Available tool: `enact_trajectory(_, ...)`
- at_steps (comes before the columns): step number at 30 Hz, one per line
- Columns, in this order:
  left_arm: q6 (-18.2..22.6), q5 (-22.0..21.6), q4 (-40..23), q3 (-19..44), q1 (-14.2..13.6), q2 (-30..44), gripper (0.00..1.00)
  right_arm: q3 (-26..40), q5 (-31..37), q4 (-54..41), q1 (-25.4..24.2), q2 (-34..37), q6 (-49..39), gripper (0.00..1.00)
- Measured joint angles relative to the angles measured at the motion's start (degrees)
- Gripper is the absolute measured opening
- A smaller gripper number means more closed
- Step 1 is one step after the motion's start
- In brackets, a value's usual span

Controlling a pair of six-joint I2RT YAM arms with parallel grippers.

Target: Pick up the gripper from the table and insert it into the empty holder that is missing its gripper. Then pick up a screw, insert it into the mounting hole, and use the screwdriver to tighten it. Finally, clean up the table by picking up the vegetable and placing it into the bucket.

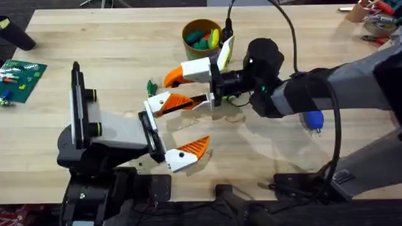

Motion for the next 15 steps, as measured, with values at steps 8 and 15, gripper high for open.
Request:
enact_trajectory(8, 0.00, 0.24, -0.11, 0.00, 0.00, 0.02, 0.986, -0.02, 0.49, -0.26, -0.33, -0.26, -1.33, 0.995)
enact_trajectory(15, 0.00, 0.24, -0.11, 0.00, 0.00, 0.00, 0.986, -0.15, 0.40, -5.40, -4.50, -7.69, -6.95, 0.995)
